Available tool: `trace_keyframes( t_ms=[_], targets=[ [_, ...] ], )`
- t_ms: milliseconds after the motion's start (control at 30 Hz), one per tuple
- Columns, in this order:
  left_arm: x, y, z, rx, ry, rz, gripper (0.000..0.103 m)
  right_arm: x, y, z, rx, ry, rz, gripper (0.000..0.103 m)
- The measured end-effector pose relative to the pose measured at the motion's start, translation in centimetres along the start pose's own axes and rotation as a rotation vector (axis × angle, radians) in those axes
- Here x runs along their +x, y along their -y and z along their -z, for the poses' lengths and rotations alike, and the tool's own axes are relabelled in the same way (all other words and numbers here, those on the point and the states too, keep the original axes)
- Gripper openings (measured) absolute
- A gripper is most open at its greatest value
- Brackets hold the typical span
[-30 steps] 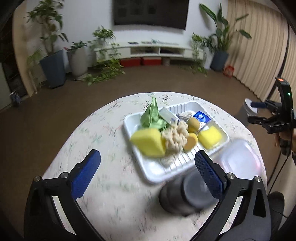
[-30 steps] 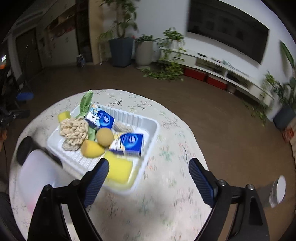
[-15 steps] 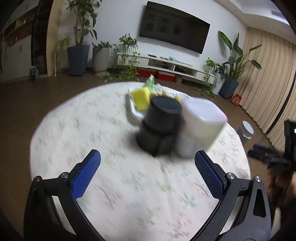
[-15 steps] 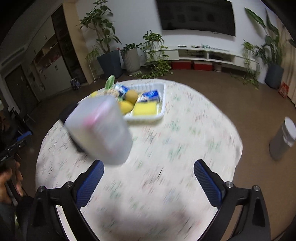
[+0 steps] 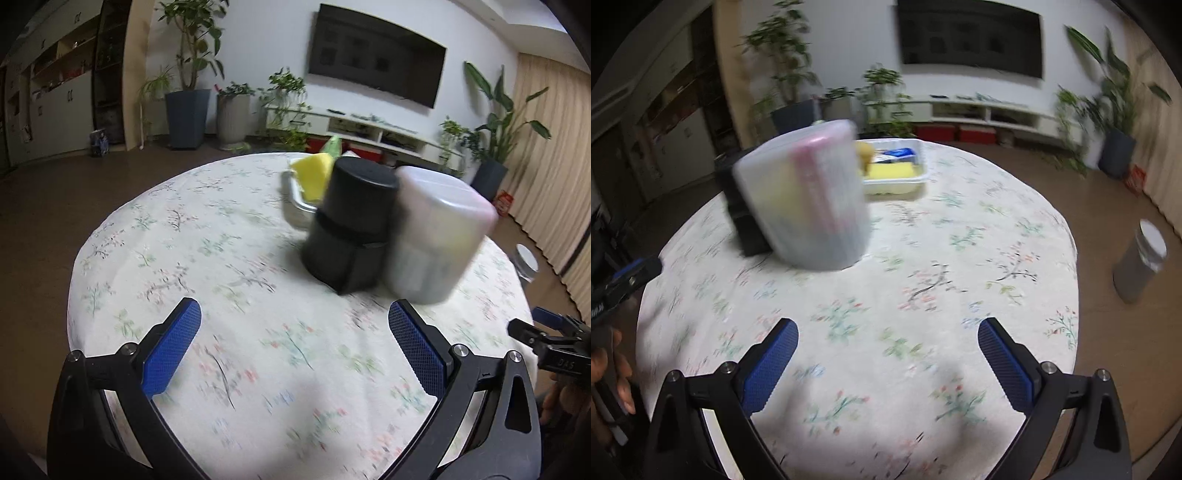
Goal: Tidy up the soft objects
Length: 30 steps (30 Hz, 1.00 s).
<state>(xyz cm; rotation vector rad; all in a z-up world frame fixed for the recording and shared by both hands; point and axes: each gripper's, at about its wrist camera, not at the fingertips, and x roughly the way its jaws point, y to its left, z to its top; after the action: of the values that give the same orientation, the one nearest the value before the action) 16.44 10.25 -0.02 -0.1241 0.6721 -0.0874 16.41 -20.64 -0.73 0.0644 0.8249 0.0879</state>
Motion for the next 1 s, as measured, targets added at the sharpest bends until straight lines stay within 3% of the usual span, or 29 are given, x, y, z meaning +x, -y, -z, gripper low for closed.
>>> trace_keyframes(
  t_ms=[233,467,733,1000],
  targets=[
    [3.0,-1.5,-2.3,-0.014,-0.029,-0.013,0.103,2.9,1.8,-3.1,0.036,-0.005,0.017,0.101],
    [3.9,-1.0,-1.8,0.038,-0.062,-0.070,0.103,3.8,2.8,-3.7,0.060,0.021,0.026,0.101],
    [-0.2,2.2,-0.5,0.080,0.009,-0.141,0.103,0.8,1.2,-2.9,0.038,0.071,0.023,0.101],
    [-3.6,6.0,2.7,0.088,0.000,-0.064,0.103,-4.1,-2.8,-0.3,-0.021,0.098,0.038,0.102]
  ],
)
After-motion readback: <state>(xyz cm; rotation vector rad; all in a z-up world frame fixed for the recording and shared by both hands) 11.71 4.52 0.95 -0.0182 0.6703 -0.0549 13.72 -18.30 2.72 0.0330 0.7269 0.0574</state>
